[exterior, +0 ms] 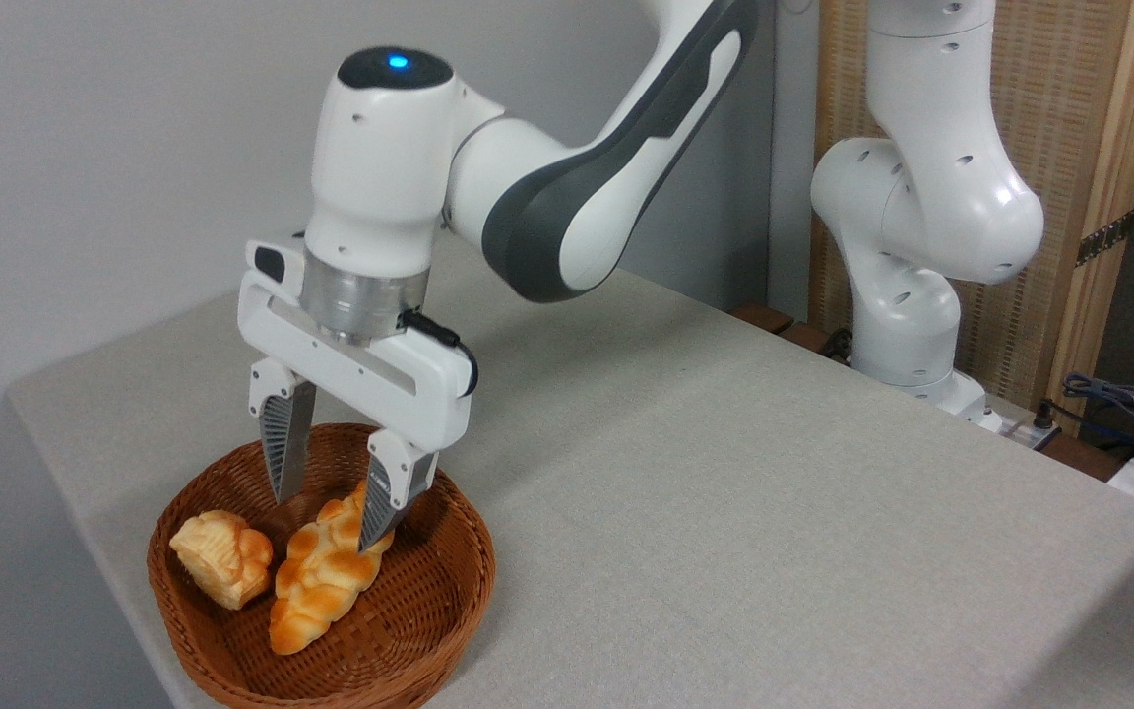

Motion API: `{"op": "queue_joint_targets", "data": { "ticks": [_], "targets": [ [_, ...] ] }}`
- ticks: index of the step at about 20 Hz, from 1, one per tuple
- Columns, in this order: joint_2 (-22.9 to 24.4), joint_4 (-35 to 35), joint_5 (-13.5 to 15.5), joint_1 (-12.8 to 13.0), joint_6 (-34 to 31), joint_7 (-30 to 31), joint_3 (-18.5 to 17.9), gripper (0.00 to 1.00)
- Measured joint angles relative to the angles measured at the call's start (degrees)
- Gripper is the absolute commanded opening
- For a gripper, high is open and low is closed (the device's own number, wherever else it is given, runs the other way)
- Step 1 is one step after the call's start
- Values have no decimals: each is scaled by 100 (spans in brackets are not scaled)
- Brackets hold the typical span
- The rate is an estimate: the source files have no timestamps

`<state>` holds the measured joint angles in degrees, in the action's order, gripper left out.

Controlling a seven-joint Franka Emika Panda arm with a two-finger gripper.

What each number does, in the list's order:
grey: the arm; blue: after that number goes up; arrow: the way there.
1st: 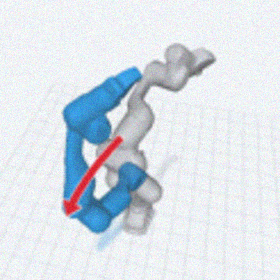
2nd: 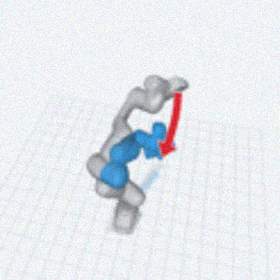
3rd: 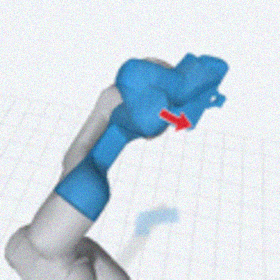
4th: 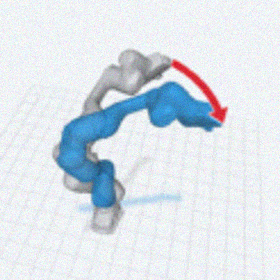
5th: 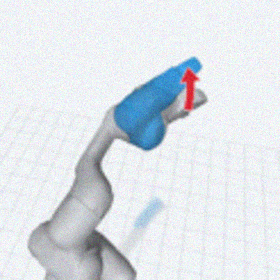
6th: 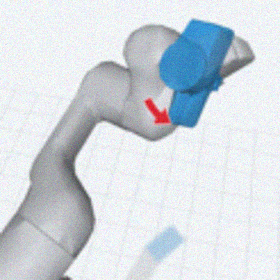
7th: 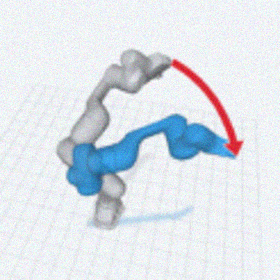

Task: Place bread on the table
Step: 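Close the gripper around the braided bread loaf, then lift the braided bread out of the basket and carry it onto the table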

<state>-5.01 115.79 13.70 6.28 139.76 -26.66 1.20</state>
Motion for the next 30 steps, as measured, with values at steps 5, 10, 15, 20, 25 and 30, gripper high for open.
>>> {"op": "queue_joint_targets", "data": {
  "ticks": [5, 10, 15, 20, 25, 30],
  "targets": [
    [-111, 1, -205, 5, 39, -4, 18, 100],
    [-227, 10, -590, 7, 40, -4, 81, 71],
    [-277, 42, -612, 7, 97, -27, 153, 33],
    [-281, 50, -615, 6, 102, -60, 176, 33],
    [-280, 48, -615, -5, 103, -61, 176, 33],
    [-220, -224, -494, -66, 6, -39, 171, 33]
  ]
}}
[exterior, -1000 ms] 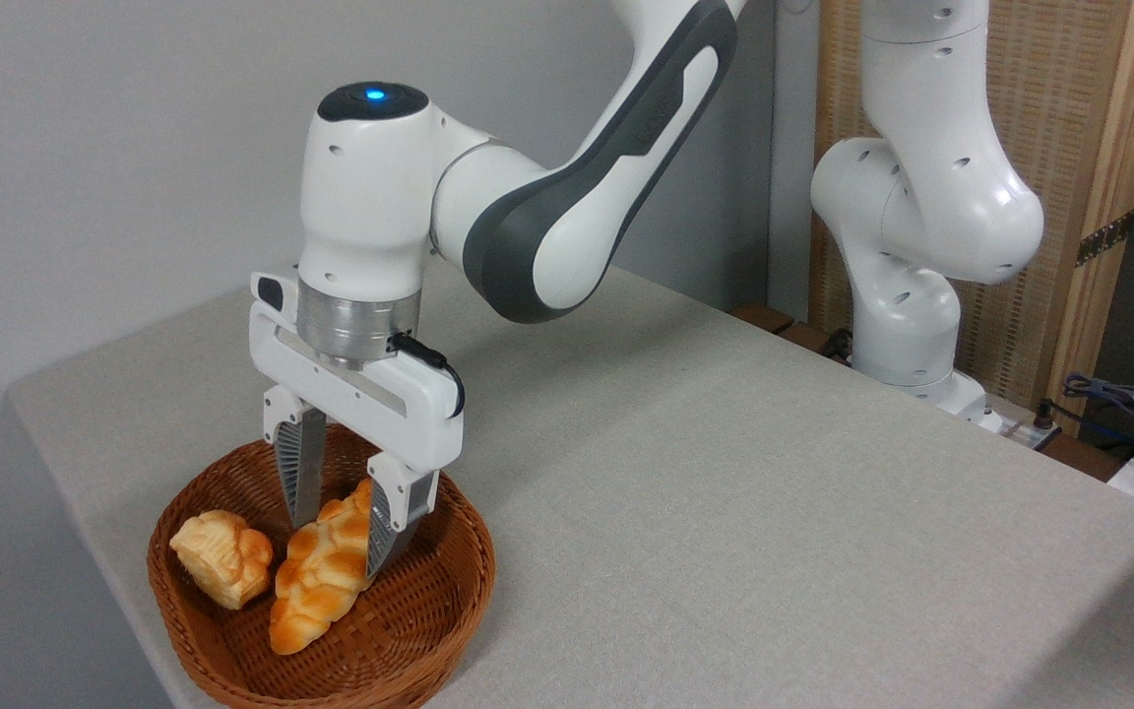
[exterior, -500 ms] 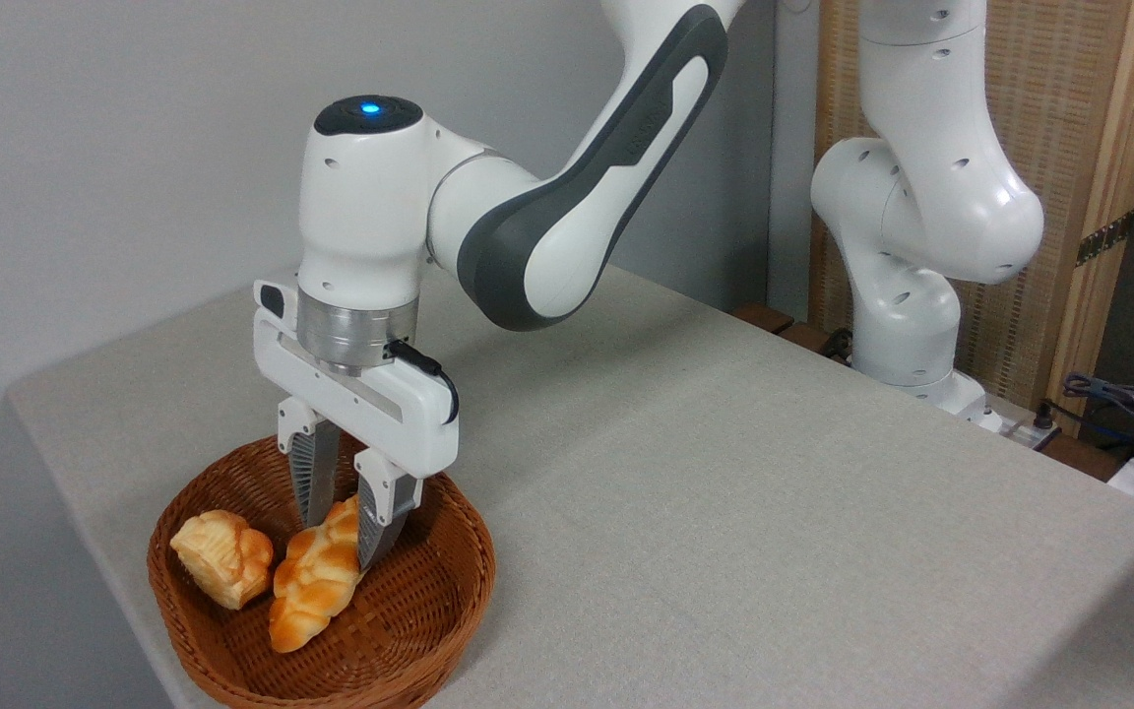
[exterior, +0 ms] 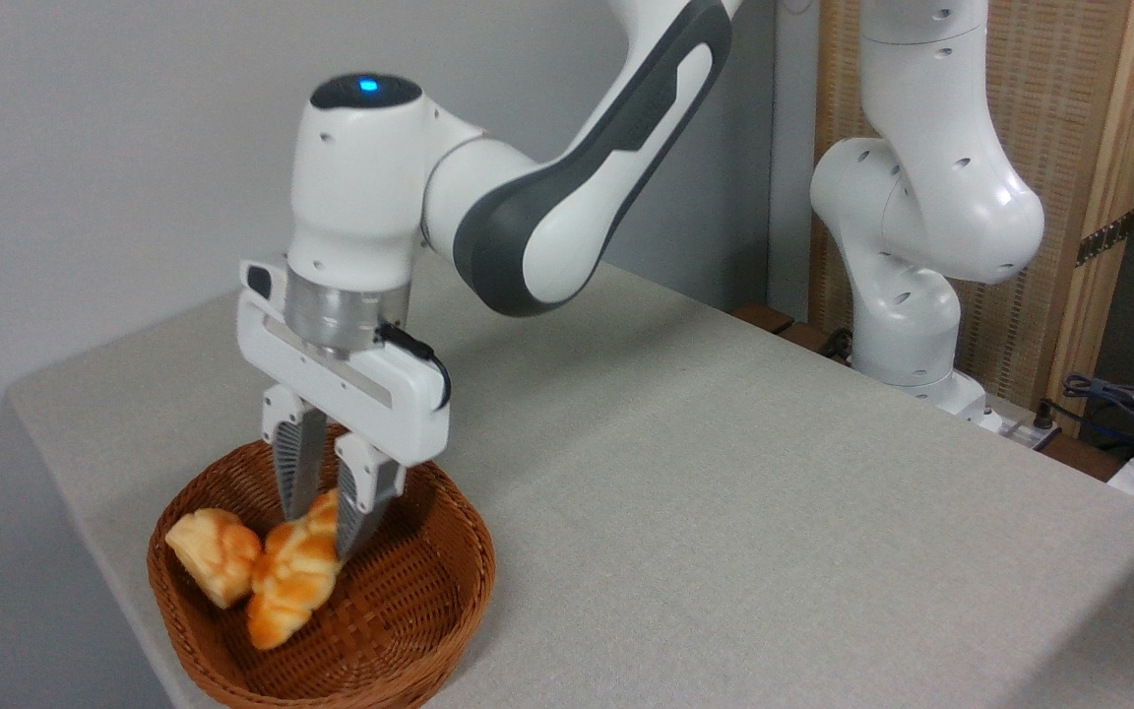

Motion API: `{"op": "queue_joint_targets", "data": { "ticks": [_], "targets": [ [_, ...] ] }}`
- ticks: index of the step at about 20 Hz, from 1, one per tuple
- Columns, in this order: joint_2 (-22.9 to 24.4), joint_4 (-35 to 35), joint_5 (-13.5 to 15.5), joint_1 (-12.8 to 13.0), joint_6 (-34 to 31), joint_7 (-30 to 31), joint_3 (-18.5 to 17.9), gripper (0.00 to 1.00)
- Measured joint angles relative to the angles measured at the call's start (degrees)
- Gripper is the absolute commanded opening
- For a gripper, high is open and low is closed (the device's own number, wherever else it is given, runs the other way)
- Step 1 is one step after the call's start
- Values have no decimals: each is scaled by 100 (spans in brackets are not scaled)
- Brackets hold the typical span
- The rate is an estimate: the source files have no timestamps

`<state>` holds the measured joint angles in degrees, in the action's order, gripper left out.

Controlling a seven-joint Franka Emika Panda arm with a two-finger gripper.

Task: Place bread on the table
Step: 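Lift the braided bread out of the basket and carry it onto the table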

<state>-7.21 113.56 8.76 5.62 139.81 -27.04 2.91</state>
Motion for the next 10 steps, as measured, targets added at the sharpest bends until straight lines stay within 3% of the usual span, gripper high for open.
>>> {"op": "queue_joint_targets", "data": {
  "ticks": [3, 7, 10],
  "targets": [
    [65, -366, 197, -21, -536, 0, -25, 34],
    [297, -641, 223, -30, -1319, -41, -35, 36],
    [731, -589, 223, -26, -2051, -703, -33, 36]
  ]
}}
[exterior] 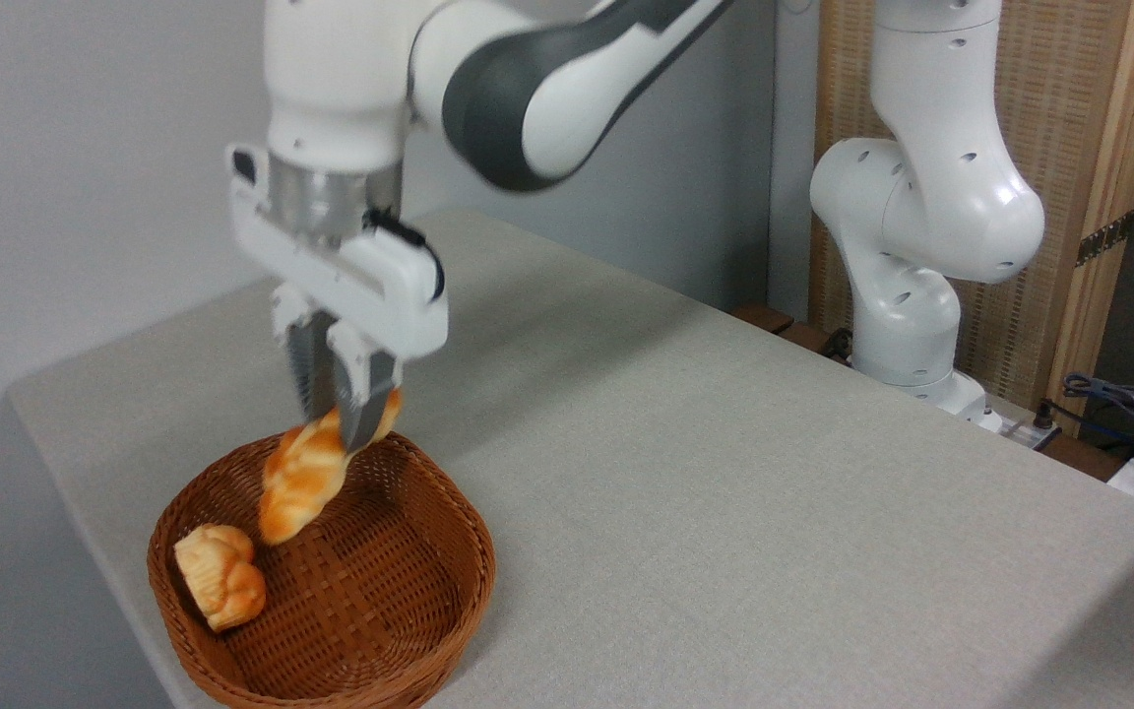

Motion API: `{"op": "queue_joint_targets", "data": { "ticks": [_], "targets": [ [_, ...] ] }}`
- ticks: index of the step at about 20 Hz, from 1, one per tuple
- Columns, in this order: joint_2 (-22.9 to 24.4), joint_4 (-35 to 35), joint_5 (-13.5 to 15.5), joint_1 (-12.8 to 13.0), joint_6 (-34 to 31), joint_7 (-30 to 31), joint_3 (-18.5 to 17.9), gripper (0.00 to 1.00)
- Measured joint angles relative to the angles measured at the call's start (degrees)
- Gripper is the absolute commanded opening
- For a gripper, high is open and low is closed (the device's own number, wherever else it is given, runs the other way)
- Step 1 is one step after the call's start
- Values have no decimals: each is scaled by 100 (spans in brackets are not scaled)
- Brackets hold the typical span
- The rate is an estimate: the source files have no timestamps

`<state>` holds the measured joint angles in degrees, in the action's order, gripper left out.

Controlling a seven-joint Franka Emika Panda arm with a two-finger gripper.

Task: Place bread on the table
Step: 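Lift the braided bread out of the basket and carry it onto the table, then lower the braided bread onto the table and open the gripper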

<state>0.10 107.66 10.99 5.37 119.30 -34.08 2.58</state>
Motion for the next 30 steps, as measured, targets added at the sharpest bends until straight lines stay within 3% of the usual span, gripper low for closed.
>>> {"op": "queue_joint_targets", "data": {
  "ticks": [6, 8, 9, 10, 12, 17, 30],
  "targets": [
    [1171, 506, -3, 133, -1607, -1497, 7, 44],
    [1472, 909, -157, 266, -1702, -1686, 9, 63],
    [1562, 1109, -287, 345, -1700, -1731, 11, 79],
    [1607, 1278, -385, 426, -1686, -1737, 13, 89],
    [1602, 1520, -471, 518, -1499, -1737, 14, 100],
    [1550, 1933, -491, 532, -1058, -1752, 13, 100],
    [1470, 1945, -491, 614, -1046, -1756, 13, 100]
  ]
}}
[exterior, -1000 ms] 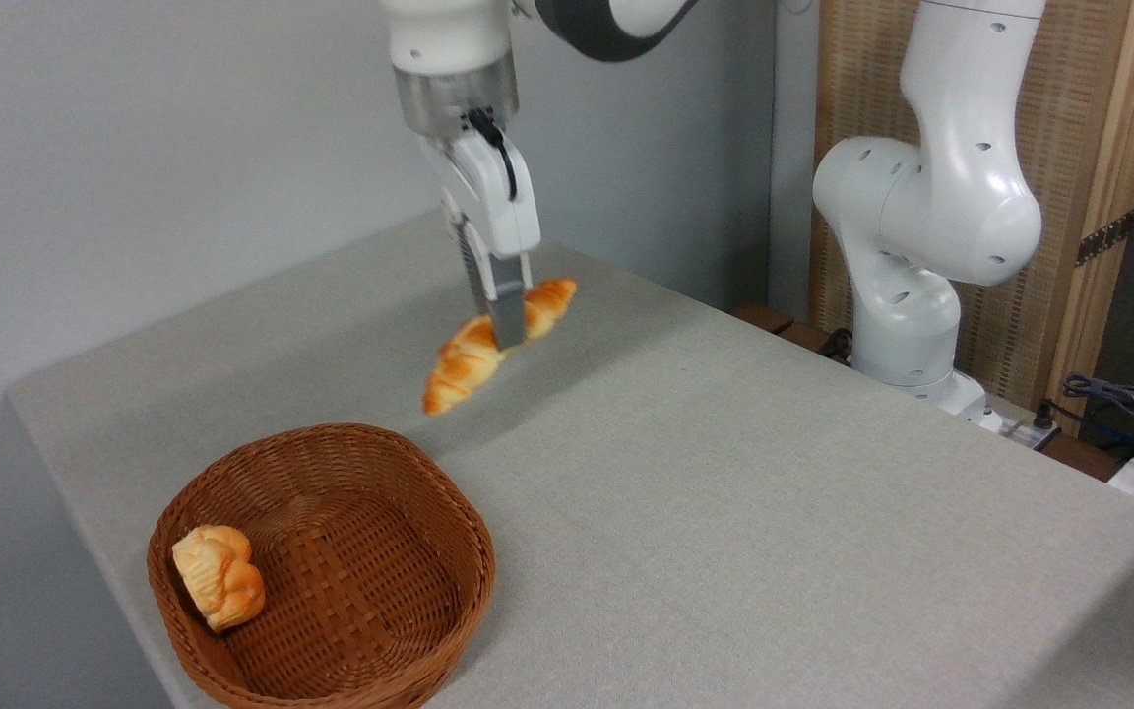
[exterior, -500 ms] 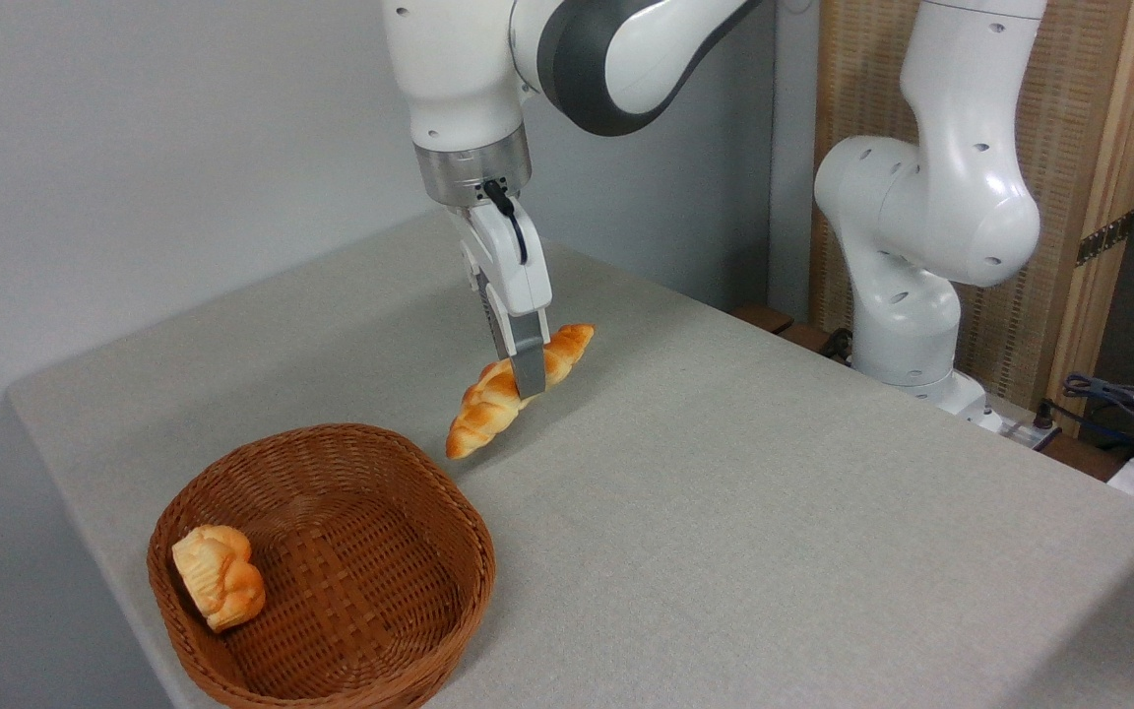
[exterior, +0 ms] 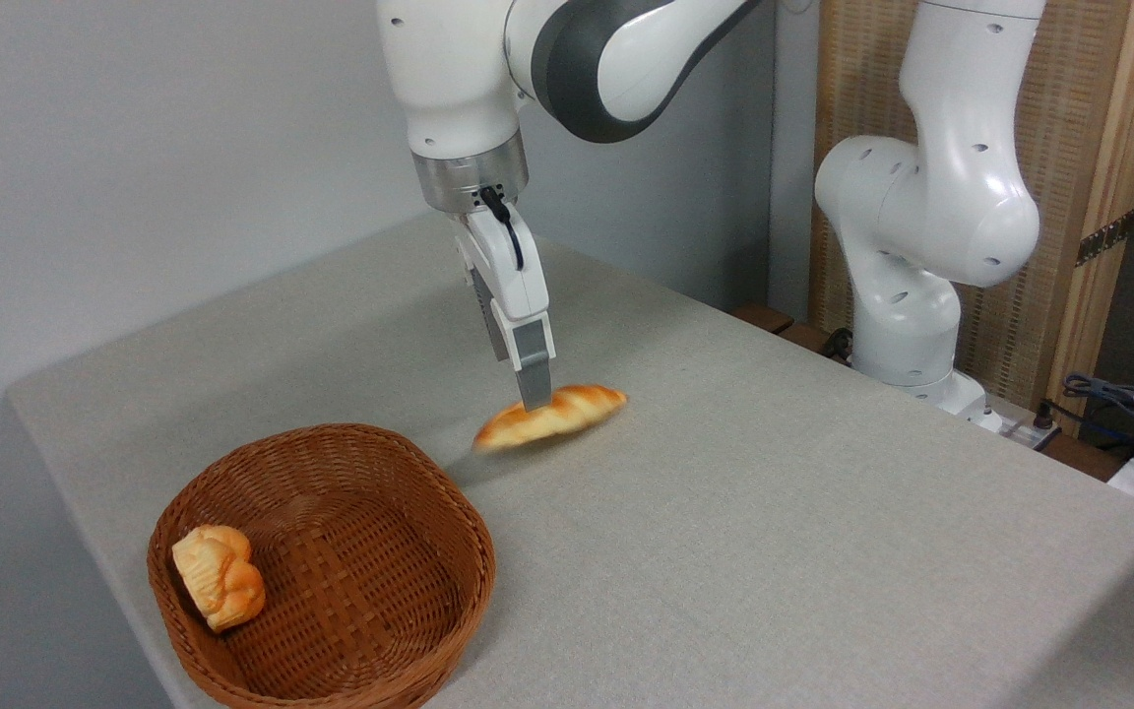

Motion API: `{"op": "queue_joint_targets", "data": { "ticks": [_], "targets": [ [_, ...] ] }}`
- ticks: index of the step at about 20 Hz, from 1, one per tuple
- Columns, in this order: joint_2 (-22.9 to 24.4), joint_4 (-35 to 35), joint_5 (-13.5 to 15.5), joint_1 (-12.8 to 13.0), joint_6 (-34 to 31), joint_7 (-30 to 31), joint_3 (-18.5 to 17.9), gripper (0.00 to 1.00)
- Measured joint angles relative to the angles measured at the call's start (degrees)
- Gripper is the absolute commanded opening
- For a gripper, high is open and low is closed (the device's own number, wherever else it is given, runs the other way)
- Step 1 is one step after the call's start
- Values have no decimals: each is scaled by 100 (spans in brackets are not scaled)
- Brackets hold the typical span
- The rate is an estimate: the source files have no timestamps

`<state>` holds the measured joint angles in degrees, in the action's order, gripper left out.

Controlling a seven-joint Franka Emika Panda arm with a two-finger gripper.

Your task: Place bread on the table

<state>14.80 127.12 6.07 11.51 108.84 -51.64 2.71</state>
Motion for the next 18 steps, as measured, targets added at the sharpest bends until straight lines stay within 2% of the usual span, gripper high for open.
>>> {"op": "queue_joint_targets", "data": {
  "ticks": [3, 6, 9, 12, 14, 18],
  "targets": [
    [8, -179, -50, 0, 8, 2, -3, 100],
    [-5, -696, -542, -7, -401, 53, -17, 100],
    [-163, -1591, -680, -46, -969, 403, -25, 100],
    [-498, -2497, -684, -133, -1428, 1016, -27, 100],
    [-778, -3098, -641, -267, -1656, 1159, -28, 100],
    [-1100, -3750, -163, -709, -1827, 1200, -34, 100]
  ]
}}
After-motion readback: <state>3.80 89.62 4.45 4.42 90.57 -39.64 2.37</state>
